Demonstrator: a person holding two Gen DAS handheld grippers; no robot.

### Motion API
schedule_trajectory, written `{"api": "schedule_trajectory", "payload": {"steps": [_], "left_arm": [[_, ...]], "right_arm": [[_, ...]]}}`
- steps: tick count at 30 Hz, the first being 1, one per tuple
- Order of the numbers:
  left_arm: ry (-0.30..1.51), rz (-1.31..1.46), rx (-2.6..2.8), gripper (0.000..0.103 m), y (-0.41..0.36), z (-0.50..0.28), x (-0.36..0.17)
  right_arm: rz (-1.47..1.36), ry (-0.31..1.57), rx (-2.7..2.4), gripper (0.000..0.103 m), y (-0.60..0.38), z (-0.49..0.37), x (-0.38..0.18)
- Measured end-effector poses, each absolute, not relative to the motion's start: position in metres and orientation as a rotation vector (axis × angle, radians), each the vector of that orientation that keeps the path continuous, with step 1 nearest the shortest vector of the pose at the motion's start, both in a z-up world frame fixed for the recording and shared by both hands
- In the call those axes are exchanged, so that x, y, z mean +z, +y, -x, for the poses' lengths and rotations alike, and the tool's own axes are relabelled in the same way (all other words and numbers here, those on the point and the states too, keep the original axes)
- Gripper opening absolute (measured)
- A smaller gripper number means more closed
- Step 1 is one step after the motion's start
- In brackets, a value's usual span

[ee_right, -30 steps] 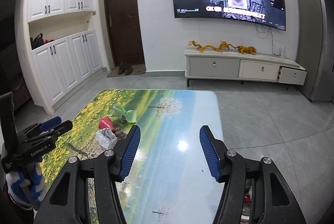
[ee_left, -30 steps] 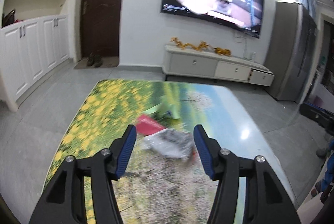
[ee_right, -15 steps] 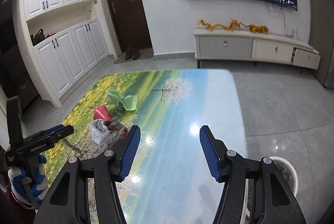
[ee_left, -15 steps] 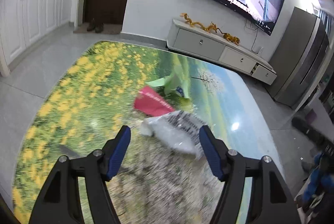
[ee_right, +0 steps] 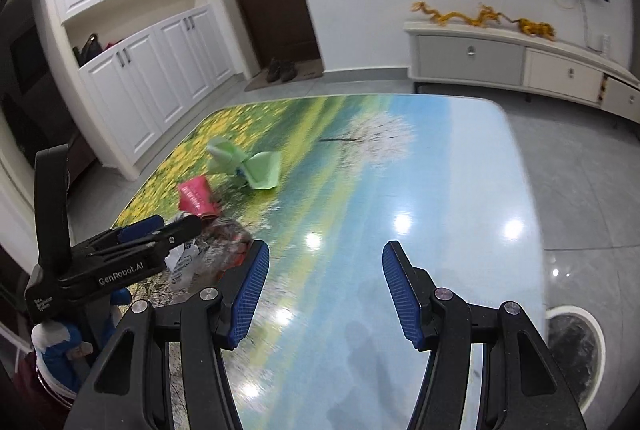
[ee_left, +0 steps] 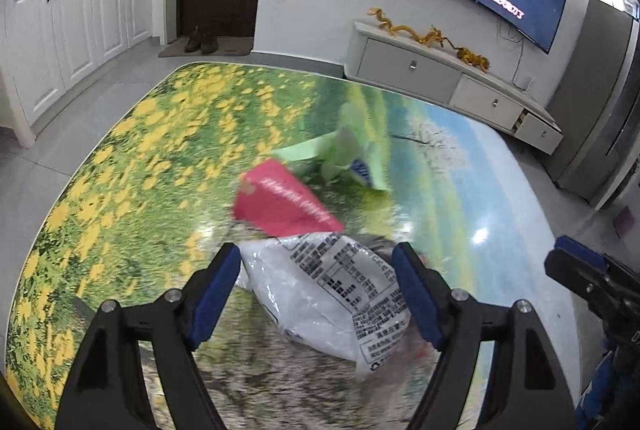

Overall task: Collect trash
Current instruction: 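Grasp the white printed plastic bag with the left tool while the right tool grasps the clear wrapper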

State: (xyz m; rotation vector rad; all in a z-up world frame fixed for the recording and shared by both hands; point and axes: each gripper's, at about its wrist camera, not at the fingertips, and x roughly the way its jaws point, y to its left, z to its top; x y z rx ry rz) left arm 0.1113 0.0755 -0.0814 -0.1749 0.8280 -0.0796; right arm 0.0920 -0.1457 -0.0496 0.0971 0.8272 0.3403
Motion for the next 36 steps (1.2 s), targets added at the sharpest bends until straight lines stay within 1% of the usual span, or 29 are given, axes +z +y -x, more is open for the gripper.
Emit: {"api": "schedule_trajectory", "payload": {"steps": [9,14,16,17,19,21,22,23,24,25,26,27,28,36], "left_arm": [[0.903,0.196,-0.077,0.077,0.114,-0.098,-0.104],[0.888,0.23,-0.105,0.077,0.125,-0.095,-0.102],[0.883,0.224,-0.12,0.076,0.125,-0.095,-0.1],[0.884,0.214,-0.126,0.075,0.124,-0.096,-0.1],[0.891,0.198,-0.139,0.063,0.121,-0.096,-0.101],[0.899,0.178,-0.145,0.056,0.115,-0.096,-0.102],[0.901,0.166,-0.152,0.055,0.112,-0.096,-0.102],[0.901,0.161,-0.161,0.055,0.11,-0.094,-0.102],[0.901,0.157,-0.167,0.054,0.107,-0.093,-0.102],[0.898,0.151,-0.172,0.052,0.105,-0.091,-0.101],[0.896,0.149,-0.176,0.05,0.103,-0.09,-0.101],[0.895,0.149,-0.182,0.046,0.101,-0.087,-0.101],[0.894,0.147,-0.185,0.043,0.1,-0.085,-0.101],[0.864,0.115,-0.204,0.038,0.087,-0.057,-0.088]], "right_arm": [[-0.062,0.893,0.447,0.058,-0.093,-0.122,-0.077],[-0.051,0.943,0.484,0.058,-0.072,-0.131,-0.094],[-0.044,0.954,0.495,0.057,-0.065,-0.133,-0.099],[-0.038,0.958,0.497,0.054,-0.064,-0.133,-0.101],[-0.024,0.954,0.497,0.052,-0.061,-0.133,-0.102],[-0.024,0.957,0.499,0.043,-0.06,-0.134,-0.102],[-0.018,0.958,0.498,0.041,-0.06,-0.134,-0.102],[-0.007,0.957,0.496,0.036,-0.059,-0.133,-0.102],[-0.001,0.959,0.501,0.027,-0.059,-0.131,-0.102],[0.008,0.963,0.51,0.023,-0.057,-0.13,-0.103],[0.014,0.961,0.512,0.021,-0.057,-0.127,-0.102],[0.022,0.958,0.515,0.019,-0.056,-0.124,-0.102],[0.026,0.958,0.518,0.018,-0.055,-0.121,-0.102],[0.039,0.914,0.508,0.016,-0.067,-0.09,-0.081]]}}
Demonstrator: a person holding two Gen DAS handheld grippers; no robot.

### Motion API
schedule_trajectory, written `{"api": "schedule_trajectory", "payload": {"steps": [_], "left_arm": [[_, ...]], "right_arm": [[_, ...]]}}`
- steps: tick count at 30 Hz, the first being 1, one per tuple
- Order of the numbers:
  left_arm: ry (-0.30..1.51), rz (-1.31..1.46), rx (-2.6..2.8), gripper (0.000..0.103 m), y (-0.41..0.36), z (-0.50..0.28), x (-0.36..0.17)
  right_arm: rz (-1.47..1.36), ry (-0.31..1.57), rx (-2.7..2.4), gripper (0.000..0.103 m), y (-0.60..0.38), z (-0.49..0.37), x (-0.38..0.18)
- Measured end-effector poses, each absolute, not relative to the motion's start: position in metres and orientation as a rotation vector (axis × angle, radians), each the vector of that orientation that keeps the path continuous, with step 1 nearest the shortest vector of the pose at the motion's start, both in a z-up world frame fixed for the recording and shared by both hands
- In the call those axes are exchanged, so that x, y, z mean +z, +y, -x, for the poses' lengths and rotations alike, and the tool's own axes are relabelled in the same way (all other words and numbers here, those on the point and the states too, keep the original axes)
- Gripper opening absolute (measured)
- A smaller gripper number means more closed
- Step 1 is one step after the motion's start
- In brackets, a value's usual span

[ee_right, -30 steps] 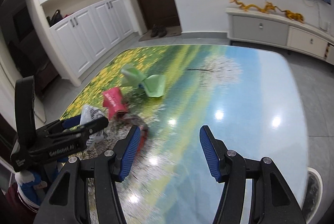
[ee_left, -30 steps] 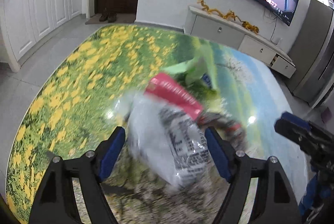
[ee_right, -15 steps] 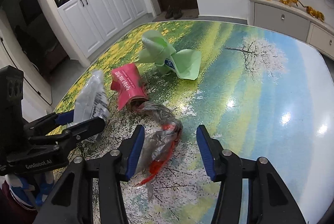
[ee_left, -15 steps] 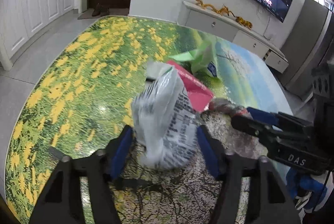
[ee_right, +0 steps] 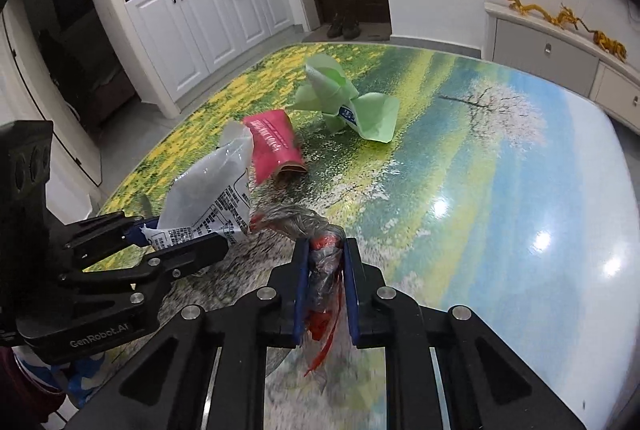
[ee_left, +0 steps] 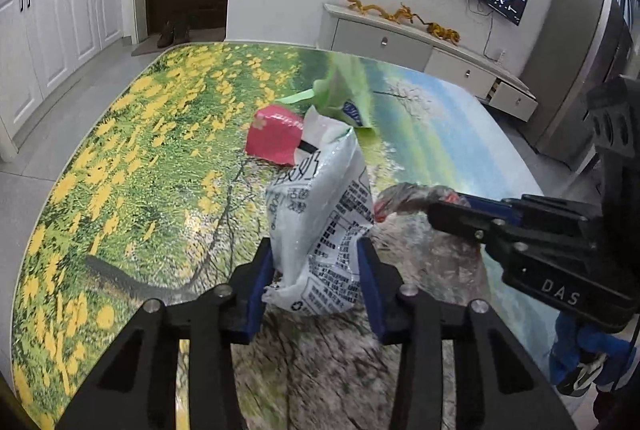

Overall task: Collect trash
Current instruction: 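Grasp the white printed plastic bag with the left tool while the right tool grasps the clear wrapper, then carry both items over the bin and open both tools to release them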

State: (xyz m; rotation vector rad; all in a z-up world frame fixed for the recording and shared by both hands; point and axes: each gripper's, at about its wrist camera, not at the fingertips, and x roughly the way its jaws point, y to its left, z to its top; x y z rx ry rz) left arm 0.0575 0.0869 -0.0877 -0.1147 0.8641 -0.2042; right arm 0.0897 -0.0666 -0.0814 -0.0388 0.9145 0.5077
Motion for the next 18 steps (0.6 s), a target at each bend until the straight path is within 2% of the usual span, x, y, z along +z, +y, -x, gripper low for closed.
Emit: {"api": "schedule_trajectory", "payload": {"steps": [18], "left_arm": [[0.725,0.011,-0.215,0.034,0.054,0.012,-0.035]], "right_arm": [[-0.006,0.829,0.343,0.016,-0.138,-0.007,-0.04]]}}
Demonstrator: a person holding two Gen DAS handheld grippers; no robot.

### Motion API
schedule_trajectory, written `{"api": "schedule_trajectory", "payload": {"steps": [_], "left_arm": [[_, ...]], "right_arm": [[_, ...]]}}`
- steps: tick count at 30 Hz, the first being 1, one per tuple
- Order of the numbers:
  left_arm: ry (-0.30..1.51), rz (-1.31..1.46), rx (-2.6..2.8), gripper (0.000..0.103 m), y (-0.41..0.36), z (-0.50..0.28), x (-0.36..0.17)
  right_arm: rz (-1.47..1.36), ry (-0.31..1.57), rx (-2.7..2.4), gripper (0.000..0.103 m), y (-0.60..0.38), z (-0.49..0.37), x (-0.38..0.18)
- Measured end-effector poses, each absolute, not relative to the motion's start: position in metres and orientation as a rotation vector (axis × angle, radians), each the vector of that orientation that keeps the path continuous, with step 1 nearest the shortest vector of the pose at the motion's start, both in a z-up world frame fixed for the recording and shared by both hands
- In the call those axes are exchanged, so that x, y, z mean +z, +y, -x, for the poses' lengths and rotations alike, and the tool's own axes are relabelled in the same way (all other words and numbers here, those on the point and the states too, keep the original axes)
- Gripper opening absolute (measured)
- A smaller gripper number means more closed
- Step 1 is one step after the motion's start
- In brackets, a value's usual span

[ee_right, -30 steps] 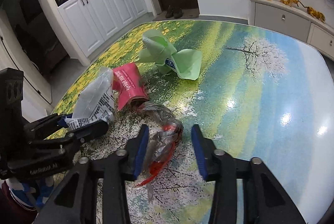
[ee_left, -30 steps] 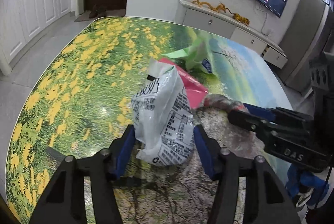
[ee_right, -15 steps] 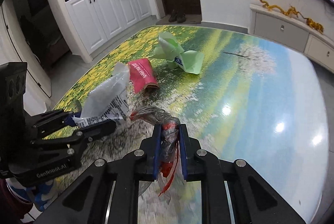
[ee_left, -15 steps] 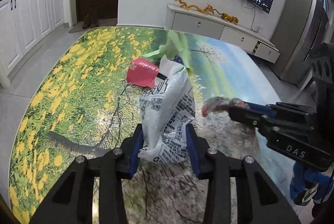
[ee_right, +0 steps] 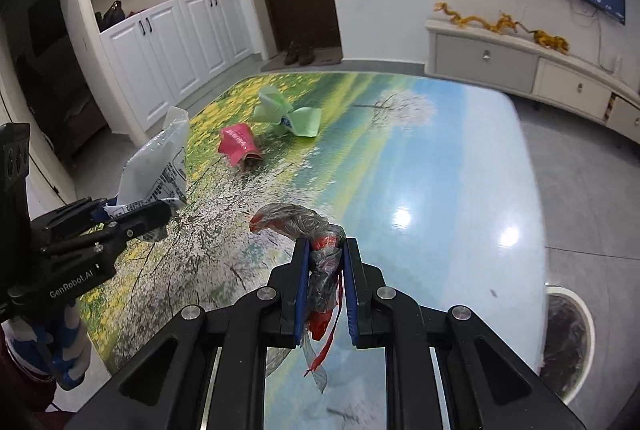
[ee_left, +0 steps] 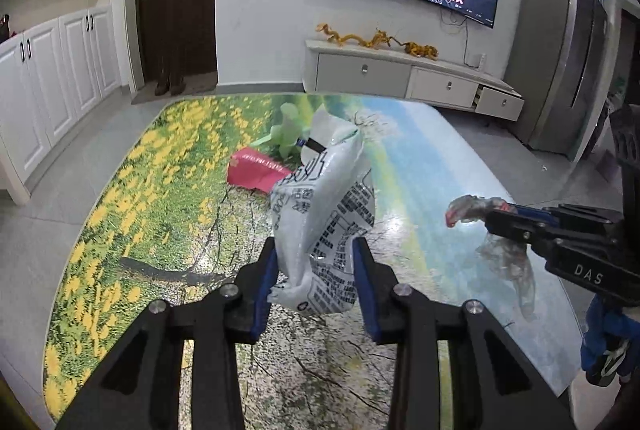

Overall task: Collect trash
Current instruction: 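Carry both items over the bin and open both tools to release them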

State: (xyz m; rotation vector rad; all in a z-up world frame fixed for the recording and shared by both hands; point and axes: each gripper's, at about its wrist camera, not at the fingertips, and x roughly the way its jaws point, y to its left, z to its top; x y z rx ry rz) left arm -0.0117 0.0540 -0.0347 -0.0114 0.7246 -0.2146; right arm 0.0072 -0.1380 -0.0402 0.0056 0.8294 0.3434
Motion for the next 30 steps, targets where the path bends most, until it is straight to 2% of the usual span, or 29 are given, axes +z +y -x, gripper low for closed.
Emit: {"api": "schedule_trajectory", "payload": {"steps": [16,30], "left_arm": [[0.633,-0.082,-0.22,0.034,0.014,0.033,0.011],[0.614,-0.194,-0.291,0.034,-0.073,0.017,0.031]], "right_arm": [[-0.06,0.723,0.282,0.016,-0.196,0.024,-0.012],[-0.097,0.651,0.19,0.016,-0.284,0.025,0.003]]}}
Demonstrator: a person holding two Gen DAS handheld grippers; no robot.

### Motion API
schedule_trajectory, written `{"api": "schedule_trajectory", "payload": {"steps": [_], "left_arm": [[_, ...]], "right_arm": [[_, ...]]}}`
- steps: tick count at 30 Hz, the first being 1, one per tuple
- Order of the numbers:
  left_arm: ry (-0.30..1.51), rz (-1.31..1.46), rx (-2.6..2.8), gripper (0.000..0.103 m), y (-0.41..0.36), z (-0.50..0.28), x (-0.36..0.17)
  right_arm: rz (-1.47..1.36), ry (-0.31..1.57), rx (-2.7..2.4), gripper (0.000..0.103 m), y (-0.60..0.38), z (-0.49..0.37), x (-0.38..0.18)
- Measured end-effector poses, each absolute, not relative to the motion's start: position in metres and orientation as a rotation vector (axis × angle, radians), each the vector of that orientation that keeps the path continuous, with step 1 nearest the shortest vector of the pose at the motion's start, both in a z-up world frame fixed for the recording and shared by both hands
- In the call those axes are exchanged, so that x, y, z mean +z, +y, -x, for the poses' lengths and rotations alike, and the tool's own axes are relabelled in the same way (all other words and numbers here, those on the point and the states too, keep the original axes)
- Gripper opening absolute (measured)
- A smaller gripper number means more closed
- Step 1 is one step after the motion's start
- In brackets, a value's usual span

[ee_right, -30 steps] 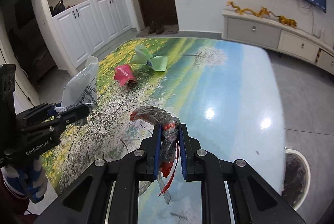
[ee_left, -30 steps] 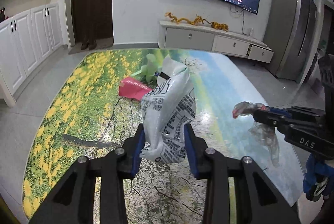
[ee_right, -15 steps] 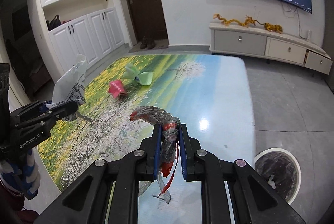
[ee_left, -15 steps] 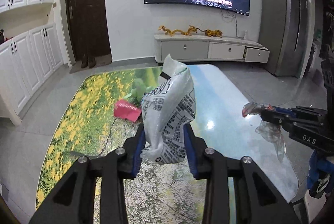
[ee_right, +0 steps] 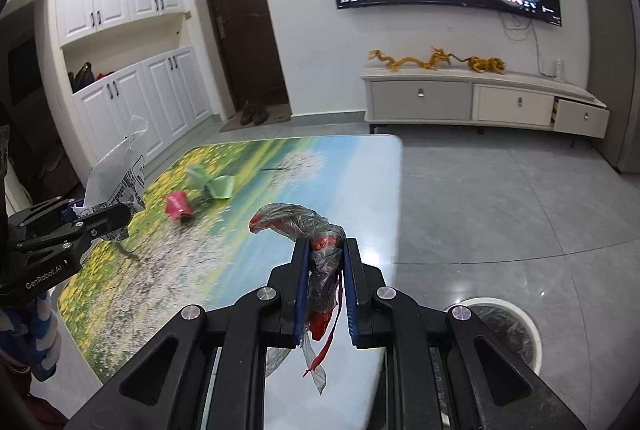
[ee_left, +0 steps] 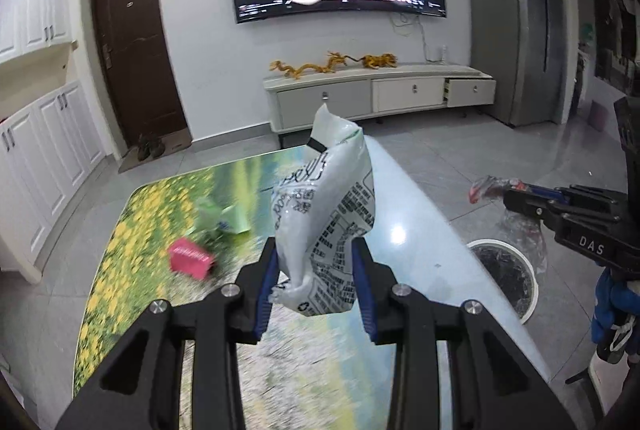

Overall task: Collect trash
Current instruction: 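Carry both items over the bin and open both tools to release them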

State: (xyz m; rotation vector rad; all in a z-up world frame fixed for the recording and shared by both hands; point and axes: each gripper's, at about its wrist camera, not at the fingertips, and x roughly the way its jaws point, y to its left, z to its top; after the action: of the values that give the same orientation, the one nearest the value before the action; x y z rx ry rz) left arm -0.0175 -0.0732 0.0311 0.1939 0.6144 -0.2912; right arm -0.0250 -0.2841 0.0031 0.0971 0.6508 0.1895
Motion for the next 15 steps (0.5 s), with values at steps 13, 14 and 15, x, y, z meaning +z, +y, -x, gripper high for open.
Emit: {"api": "schedule_trajectory", "payload": {"steps": [13,14,15], "left_arm": [[0.688,-0.31,-0.467,0.034,-0.193,-0.016,0.003],[0.698,-0.315,-0.482,0.034,-0.201,-0.019,0.0],[0.711,-0.322,-0.502,0.034,-0.21,-0.022,-0.005]], "right_arm": [[-0.179,0.679,0.031,0.016,-0.387,0.015,-0.024],[-0.189,0.684,0.016,0.016,-0.394,0.015,-0.028],[-0.2,0.693,0.0,0.016,-0.402,0.013,-0.033]]}}
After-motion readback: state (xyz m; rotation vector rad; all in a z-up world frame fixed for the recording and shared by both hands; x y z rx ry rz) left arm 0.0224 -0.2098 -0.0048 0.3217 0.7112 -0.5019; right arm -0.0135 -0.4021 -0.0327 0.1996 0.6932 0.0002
